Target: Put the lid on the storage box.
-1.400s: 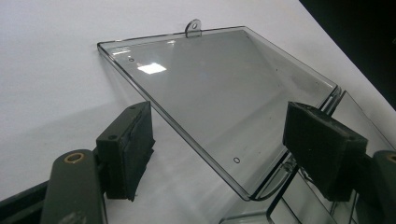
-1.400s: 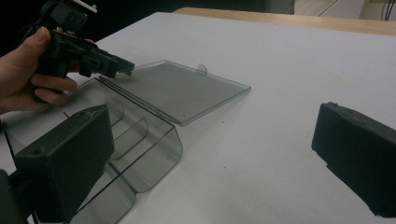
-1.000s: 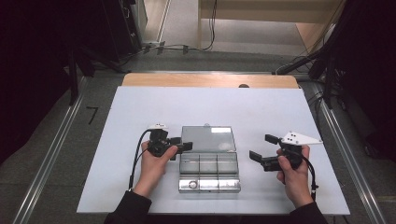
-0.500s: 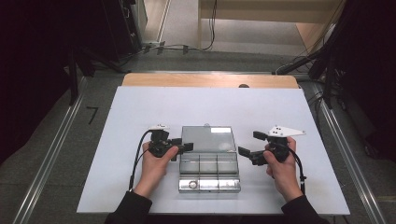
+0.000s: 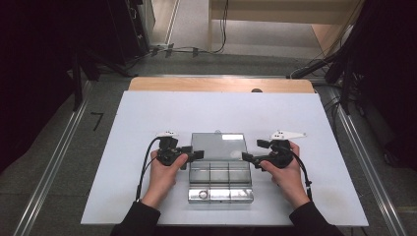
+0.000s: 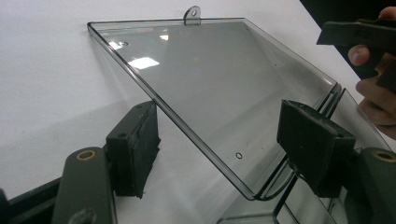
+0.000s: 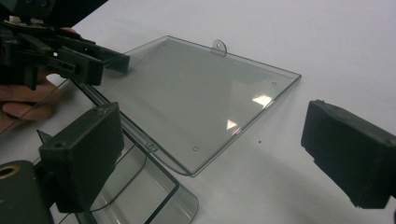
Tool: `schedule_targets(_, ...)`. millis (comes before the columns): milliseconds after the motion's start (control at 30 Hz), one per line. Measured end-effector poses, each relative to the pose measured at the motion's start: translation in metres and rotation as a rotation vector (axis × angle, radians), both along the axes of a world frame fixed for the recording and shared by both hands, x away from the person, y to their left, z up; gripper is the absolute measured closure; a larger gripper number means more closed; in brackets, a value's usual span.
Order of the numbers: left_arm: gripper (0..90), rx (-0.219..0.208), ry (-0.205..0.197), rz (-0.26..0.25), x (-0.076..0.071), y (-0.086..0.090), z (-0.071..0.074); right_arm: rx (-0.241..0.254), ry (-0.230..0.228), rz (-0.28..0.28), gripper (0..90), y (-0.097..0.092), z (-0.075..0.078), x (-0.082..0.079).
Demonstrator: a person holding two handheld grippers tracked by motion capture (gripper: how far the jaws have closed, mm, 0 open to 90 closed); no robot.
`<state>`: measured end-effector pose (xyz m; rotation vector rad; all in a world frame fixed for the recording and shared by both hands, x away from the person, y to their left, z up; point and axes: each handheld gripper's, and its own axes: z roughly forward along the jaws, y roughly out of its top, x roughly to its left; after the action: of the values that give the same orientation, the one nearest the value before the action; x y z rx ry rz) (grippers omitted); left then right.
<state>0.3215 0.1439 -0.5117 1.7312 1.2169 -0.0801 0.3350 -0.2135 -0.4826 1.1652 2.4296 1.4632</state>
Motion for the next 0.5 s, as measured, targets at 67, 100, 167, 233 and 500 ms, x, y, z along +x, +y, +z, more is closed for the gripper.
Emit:
schedule_targets(67,29.1,-0.001,0.001,-0.001,0.000,0.000,0.000,0.008,0.014,-0.014,7.7,0.001,-0.002,0.002)
schedule_targets(100,29.2,-0.002,0.002,-0.001,0.000,0.000,0.000,0.008,0.022,-0.018,9.2,0.001,-0.004,0.003)
schedule_targets(167,29.4,-0.005,0.005,0.000,0.000,-0.001,-0.001,0.008,0.044,-0.034,12.0,0.003,-0.006,0.006)
schedule_targets(233,29.7,-0.007,0.006,-0.001,0.001,-0.001,-0.001,0.011,0.065,-0.048,14.3,0.004,-0.008,0.008)
schedule_targets(500,30.7,-0.012,0.009,-0.003,0.001,-0.001,-0.001,-0.004,0.136,-0.072,21.5,0.013,-0.017,0.011)
